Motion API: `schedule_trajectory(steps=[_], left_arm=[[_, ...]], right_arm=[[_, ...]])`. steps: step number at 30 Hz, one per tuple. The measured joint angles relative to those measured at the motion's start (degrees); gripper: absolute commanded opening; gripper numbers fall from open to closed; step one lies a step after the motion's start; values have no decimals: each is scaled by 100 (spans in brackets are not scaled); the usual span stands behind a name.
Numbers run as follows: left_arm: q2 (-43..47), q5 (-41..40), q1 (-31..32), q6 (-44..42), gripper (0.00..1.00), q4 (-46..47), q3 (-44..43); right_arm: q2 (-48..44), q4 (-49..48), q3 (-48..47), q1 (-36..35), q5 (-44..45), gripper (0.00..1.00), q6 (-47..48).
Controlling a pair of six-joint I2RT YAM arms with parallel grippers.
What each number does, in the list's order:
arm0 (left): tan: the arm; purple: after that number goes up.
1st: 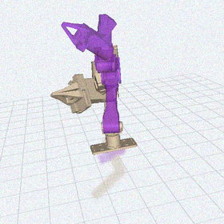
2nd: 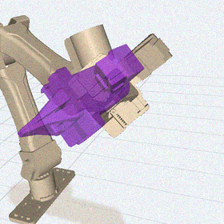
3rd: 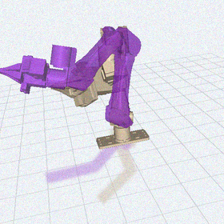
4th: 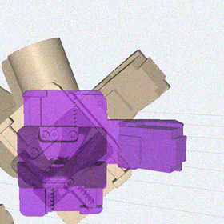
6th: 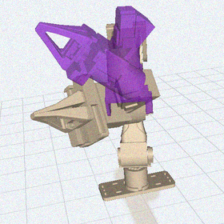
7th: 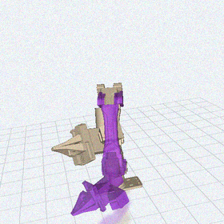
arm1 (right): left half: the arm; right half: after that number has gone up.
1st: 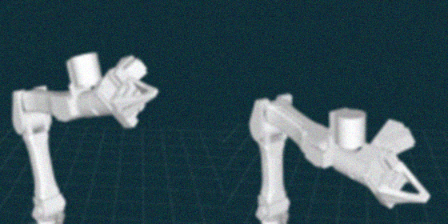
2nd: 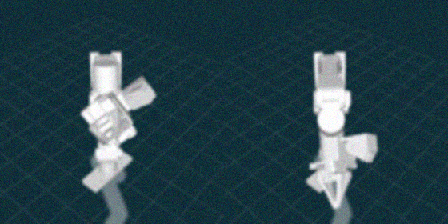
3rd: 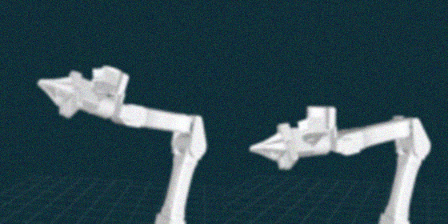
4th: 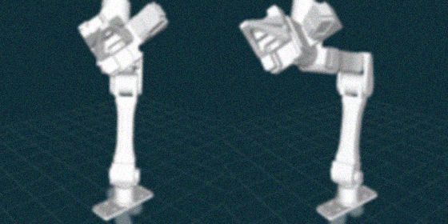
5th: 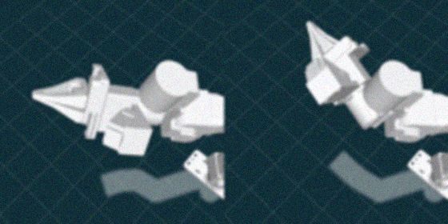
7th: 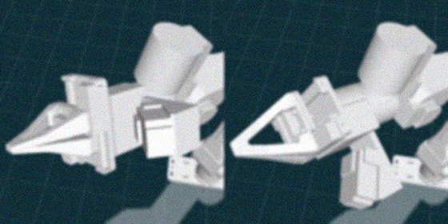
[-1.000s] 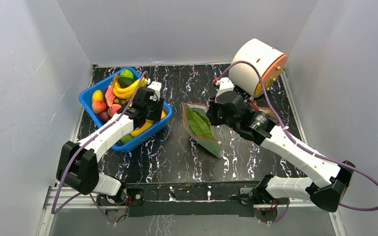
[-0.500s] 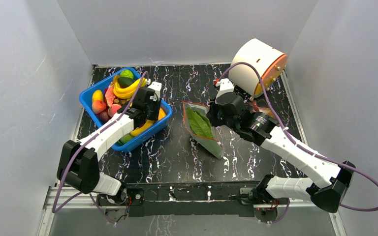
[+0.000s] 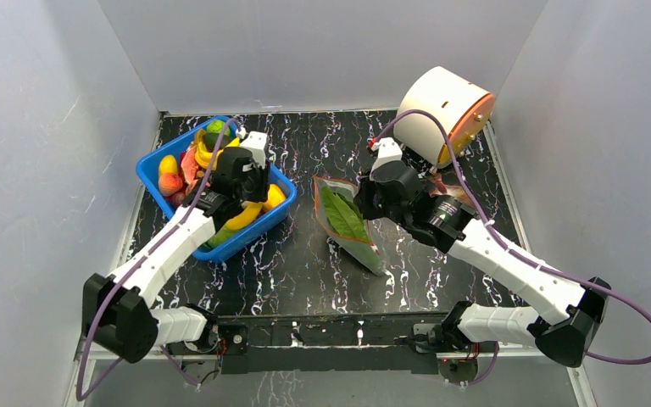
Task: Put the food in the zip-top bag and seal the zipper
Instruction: Pick up the fake fruit from the bin.
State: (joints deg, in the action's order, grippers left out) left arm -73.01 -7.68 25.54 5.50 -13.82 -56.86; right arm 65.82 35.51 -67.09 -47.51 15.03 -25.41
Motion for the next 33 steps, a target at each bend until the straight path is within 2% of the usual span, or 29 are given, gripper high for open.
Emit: schedule_trajectory(steps=[9, 16, 22, 27, 33], left_arm=[[669, 586, 2, 249, 17, -2, -243], [1082, 1471, 2, 761, 17, 166, -238], [1582, 2496, 2, 1635, 16, 970, -24], [1665, 3283, 2, 2417, 17, 1878, 87], [1703, 3773, 7, 3453, 18, 3252, 601]], right_arm=[[0, -96, 55, 0, -55, 0, -52], [2, -149, 103, 0, -118, 0, -142], [2, -179, 127, 0, -151, 0, -197], [4, -264, 131, 0, -188, 0, -243], [17, -282, 131, 0, -289, 0, -323]])
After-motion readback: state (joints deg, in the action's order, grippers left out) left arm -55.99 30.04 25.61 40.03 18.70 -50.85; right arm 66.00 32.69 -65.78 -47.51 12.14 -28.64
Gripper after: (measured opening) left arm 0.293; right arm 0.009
